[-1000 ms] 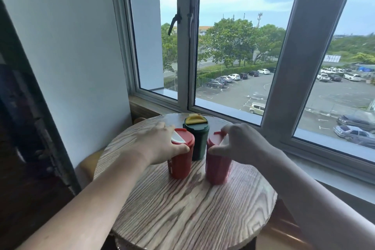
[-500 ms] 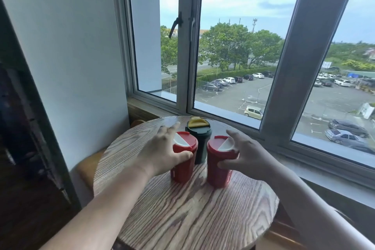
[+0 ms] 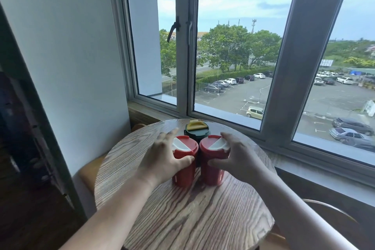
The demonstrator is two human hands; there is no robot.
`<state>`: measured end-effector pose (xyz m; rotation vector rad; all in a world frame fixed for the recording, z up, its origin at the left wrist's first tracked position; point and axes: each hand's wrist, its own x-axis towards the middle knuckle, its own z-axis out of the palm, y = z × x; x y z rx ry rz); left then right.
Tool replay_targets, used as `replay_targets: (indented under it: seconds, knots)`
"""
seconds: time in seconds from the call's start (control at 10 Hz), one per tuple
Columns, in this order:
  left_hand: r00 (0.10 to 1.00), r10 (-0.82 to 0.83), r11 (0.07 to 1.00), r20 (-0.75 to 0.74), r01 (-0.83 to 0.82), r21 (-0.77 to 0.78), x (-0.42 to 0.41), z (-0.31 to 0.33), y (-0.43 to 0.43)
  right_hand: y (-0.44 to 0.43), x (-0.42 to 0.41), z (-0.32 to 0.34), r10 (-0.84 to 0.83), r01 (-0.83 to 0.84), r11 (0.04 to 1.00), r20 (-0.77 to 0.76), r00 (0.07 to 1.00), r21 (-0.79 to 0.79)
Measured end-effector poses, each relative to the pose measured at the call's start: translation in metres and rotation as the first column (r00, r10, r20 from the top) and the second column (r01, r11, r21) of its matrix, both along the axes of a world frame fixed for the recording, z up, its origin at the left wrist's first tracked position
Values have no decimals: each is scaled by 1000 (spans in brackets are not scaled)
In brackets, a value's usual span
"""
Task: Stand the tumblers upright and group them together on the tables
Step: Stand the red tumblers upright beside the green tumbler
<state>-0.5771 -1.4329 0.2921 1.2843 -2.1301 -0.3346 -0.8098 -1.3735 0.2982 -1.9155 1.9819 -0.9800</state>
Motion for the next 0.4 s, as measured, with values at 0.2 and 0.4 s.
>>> replay_targets:
  seconds: [0.2,0.4]
  knots:
    - [1000,-9,1000,-13,9,8,1,-1,0,-1,-2,-3,28,-28,1000,13,1000,13]
    - [1000,-14,1000,3,14,-6,1,3,3,4,-2,4,25,-25,1000,51,998,8]
